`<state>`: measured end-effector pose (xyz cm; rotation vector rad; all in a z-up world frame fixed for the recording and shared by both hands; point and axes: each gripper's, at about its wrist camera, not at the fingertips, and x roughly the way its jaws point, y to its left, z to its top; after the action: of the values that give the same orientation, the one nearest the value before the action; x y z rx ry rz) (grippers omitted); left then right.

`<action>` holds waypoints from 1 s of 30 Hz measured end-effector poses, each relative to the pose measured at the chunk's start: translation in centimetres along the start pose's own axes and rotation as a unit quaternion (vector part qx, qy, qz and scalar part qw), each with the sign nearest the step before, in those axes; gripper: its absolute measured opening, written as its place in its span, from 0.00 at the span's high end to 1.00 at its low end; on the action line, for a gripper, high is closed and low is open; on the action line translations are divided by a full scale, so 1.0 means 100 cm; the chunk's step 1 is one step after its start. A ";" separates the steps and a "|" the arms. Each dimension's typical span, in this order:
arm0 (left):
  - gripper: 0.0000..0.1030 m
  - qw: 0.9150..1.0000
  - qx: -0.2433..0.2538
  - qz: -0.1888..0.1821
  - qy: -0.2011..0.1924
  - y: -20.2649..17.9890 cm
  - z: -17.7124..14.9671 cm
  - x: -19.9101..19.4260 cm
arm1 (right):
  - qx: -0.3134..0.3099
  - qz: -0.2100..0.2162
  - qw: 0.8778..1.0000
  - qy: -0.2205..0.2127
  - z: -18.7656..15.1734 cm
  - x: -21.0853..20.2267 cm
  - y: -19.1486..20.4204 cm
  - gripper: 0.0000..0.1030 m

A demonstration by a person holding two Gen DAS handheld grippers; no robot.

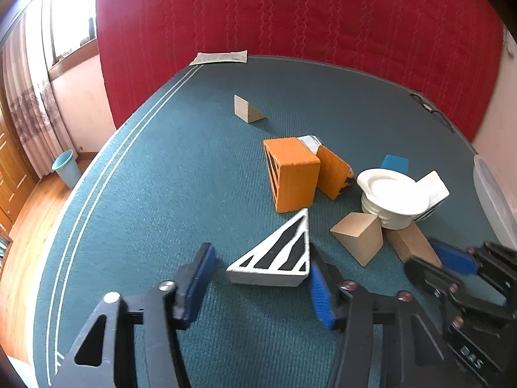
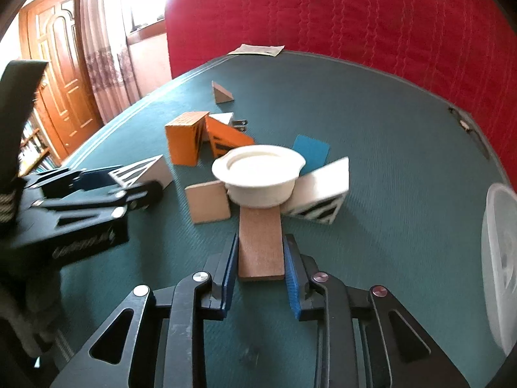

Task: Organize rigid objects
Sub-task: 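Close the right gripper on the wooden plank while the left lifts the triangle, then carry the plank and the triangle toward the clear plastic lid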

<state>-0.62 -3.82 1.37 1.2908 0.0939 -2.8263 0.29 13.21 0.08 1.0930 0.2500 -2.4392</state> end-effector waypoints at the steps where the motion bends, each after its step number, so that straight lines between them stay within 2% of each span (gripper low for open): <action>1: 0.58 1.000 0.001 -0.003 -0.001 0.000 0.000 -0.001 | 0.002 0.005 1.000 0.000 -0.003 -0.003 -0.001 0.73; 8: 0.58 1.000 0.019 -0.008 -0.001 -0.008 -0.004 -0.004 | 0.012 0.020 1.000 -0.009 -0.020 -0.027 -0.007 0.73; 15: 0.58 0.999 0.027 -0.019 -0.012 -0.016 -0.007 -0.021 | 0.029 0.015 0.999 -0.022 -0.031 -0.047 -0.020 0.73; 23: 0.58 0.999 0.035 -0.031 -0.019 -0.028 -0.006 -0.032 | 0.058 -0.001 0.998 -0.035 -0.034 -0.060 -0.048 0.73; 30: 0.58 0.998 0.049 -0.045 -0.022 -0.044 -0.007 -0.041 | 0.106 -0.043 0.991 -0.063 -0.037 -0.086 -0.092 0.73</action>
<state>2.34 0.61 4.22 1.2710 0.0125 -2.9682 3.39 25.36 3.79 1.0271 -0.0038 -2.6482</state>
